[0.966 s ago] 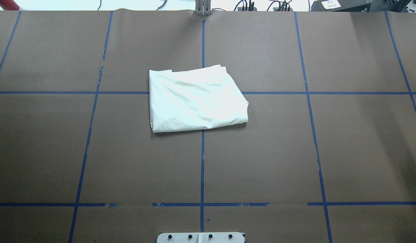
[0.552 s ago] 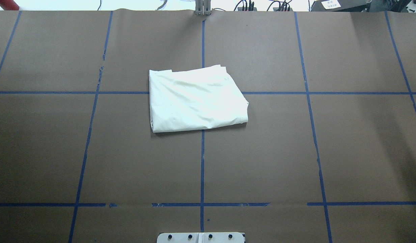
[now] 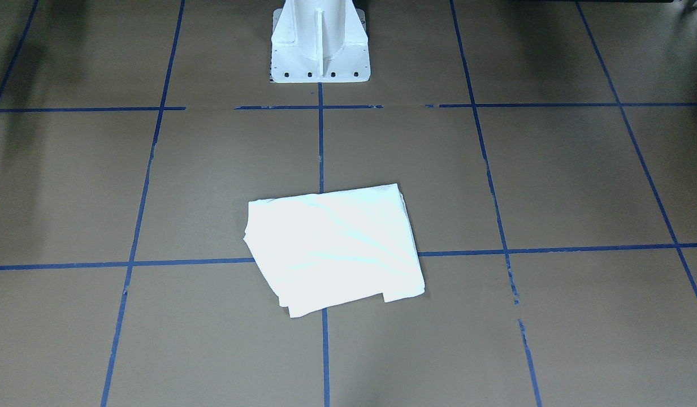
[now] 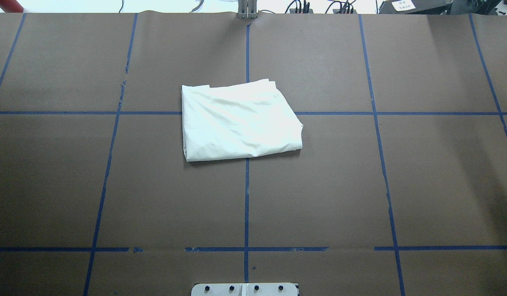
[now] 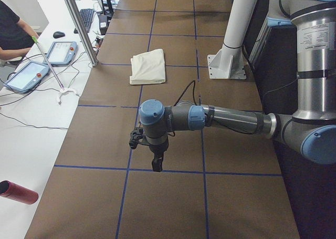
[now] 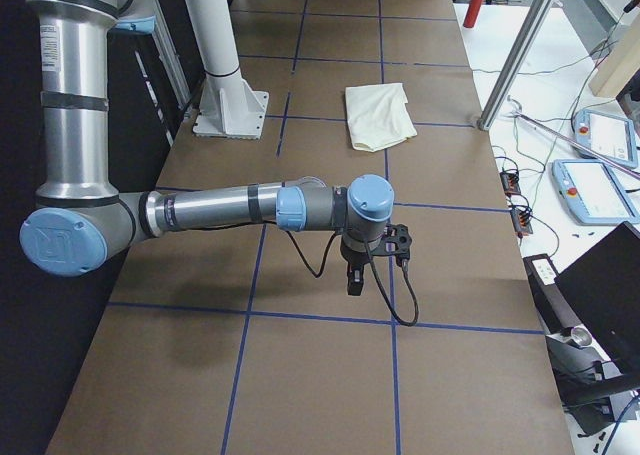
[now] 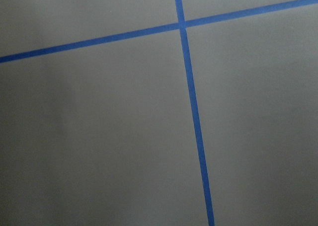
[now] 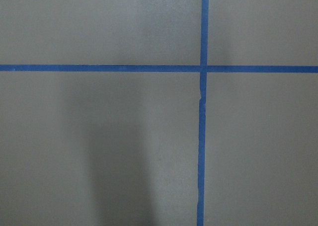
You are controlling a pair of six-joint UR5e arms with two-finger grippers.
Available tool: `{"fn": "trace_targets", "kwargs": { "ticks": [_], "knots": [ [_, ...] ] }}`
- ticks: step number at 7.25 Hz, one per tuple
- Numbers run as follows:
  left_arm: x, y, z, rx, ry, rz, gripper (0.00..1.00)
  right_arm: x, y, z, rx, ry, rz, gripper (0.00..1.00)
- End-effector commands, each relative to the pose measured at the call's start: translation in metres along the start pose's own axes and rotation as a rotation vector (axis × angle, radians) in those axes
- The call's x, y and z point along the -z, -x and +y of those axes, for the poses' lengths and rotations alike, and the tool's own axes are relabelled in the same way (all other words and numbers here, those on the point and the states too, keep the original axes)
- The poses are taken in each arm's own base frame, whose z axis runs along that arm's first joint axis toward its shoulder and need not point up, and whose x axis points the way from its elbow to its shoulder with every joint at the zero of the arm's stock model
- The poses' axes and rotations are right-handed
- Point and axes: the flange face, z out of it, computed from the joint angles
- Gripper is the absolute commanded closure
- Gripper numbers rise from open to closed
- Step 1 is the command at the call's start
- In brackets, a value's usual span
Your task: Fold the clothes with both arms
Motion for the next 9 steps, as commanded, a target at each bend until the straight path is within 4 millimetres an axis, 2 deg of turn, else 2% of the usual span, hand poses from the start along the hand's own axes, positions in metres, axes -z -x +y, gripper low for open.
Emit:
{"fn": "trace_targets", "kwargs": {
  "ticks": [1, 4, 9],
  "knots": [
    [-0.0072, -0.0042, 0.0061, 0.022, 0.004, 0.097, 0.0, -0.0006, 0.0003, 0.0001, -0.002, 0.002, -0.008, 0.0],
    [-0.0053, -0.0047, -0.0024, 0.012, -0.003, 0.09, 0.0, -0.0006, 0.0009, 0.0001, -0.002, 0.002, -0.015, 0.0],
    [-0.0044, -0.0055, -0.0021, 0.007, -0.007, 0.089, 0.0, 0.0025, 0.0042, -0.0025, 0.042, -0.039, -0.017, 0.0]
  ]
}}
